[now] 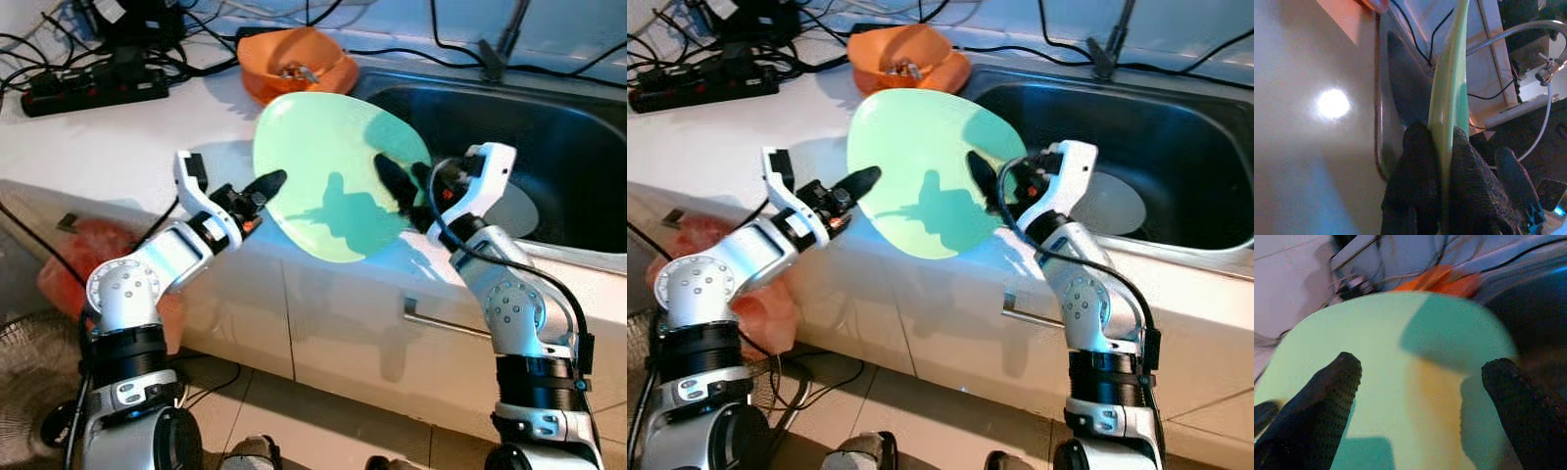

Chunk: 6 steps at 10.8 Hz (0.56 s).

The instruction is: Kitchen organization

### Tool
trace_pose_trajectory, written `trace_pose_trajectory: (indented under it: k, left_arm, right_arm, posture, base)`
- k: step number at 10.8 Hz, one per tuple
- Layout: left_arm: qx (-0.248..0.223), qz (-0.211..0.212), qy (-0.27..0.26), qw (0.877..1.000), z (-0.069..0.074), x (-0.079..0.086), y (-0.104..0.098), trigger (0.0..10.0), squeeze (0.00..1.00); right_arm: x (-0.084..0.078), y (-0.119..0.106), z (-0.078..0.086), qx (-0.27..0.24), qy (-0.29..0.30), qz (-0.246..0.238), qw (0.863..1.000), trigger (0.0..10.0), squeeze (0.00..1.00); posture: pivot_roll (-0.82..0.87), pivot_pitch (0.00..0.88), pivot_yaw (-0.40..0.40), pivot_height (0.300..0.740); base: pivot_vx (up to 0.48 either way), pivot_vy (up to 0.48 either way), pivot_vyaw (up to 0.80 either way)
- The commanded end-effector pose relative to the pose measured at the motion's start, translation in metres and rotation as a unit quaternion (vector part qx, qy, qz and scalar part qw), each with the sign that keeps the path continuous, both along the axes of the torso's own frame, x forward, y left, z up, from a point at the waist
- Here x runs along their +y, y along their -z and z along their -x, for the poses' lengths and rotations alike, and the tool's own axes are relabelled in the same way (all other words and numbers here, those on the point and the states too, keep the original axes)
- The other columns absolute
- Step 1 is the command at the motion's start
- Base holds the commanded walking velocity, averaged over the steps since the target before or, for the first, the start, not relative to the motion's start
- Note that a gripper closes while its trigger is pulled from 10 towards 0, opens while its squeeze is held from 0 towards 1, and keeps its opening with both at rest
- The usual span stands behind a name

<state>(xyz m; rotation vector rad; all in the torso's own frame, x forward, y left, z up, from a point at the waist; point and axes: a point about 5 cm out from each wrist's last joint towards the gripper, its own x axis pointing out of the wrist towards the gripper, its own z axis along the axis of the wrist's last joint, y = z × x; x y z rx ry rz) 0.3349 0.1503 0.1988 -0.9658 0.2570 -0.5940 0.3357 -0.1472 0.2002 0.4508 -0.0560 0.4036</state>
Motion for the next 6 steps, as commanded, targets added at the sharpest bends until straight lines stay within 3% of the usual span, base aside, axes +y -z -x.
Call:
trace_pose_trajectory:
  k: [1,4,6]
  left_arm:
    - [-0.049,0.017,-0.01,0.999,-0.001,0.005,-0.016,0.0,0.0]
    - [-0.082,0.045,-0.042,0.995,-0.006,0.013,-0.029,0.0,0.0]
    - [-0.086,0.044,-0.028,0.995,-0.005,0.008,-0.029,0.0,0.0]
  right_arm:
    - [-0.007,-0.003,-0.004,-0.001,0.032,-0.008,0.999,10.0,0.0]
    - [-0.021,-0.006,-0.009,0.0,0.065,-0.016,0.998,10.0,0.0]
    - [-0.011,0.0,-0.007,0.016,0.036,-0.025,0.999,10.0,0.0]
  posture:
    - [0.08,0.084,0.045,0.74]
    - [0.08,0.081,0.044,0.74]
    - [0.08,0.082,0.042,0.74]
  base:
    - [0.0,0.0,0.0]
    - [0.0,0.0,0.0]
    - [0.0,0.0,0.0]
